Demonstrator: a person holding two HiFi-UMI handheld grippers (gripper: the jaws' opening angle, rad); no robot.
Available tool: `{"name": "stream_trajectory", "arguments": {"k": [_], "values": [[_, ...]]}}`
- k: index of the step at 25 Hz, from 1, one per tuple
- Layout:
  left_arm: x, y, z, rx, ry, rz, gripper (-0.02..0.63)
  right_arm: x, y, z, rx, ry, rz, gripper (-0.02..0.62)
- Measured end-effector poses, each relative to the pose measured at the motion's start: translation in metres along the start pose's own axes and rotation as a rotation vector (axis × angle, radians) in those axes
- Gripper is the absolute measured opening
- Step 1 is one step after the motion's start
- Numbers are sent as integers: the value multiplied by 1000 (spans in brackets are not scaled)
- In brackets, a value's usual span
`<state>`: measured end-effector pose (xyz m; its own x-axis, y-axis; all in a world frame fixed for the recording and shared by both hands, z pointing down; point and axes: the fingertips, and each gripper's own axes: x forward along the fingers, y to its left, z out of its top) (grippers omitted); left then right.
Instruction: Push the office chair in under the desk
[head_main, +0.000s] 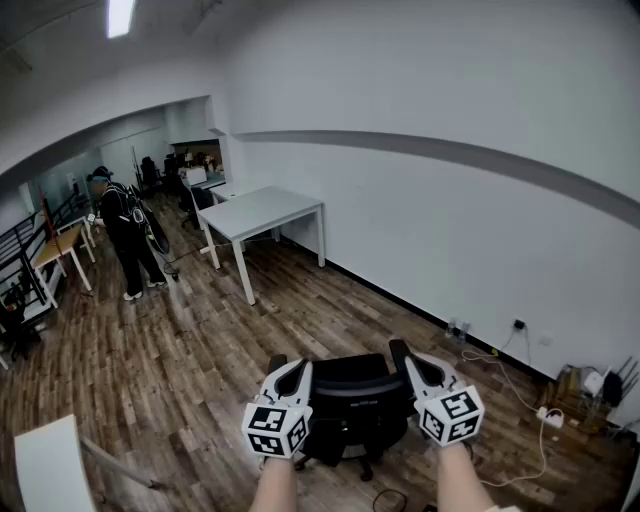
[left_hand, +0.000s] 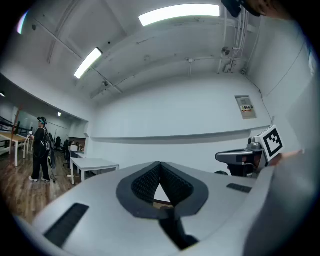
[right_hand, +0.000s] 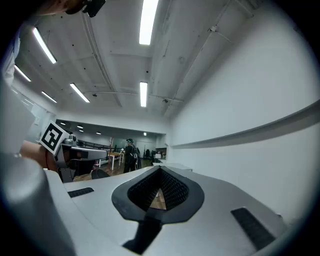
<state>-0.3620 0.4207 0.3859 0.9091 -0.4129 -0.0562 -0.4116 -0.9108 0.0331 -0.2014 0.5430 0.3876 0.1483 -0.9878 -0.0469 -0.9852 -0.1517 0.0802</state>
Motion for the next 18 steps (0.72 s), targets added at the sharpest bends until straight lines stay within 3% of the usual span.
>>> {"name": "stream_trajectory", "arguments": {"k": [18], "values": [[0,-5,-1,-3,-11,-16,3,-2,-1,-4,36,-12,33,32]]}}
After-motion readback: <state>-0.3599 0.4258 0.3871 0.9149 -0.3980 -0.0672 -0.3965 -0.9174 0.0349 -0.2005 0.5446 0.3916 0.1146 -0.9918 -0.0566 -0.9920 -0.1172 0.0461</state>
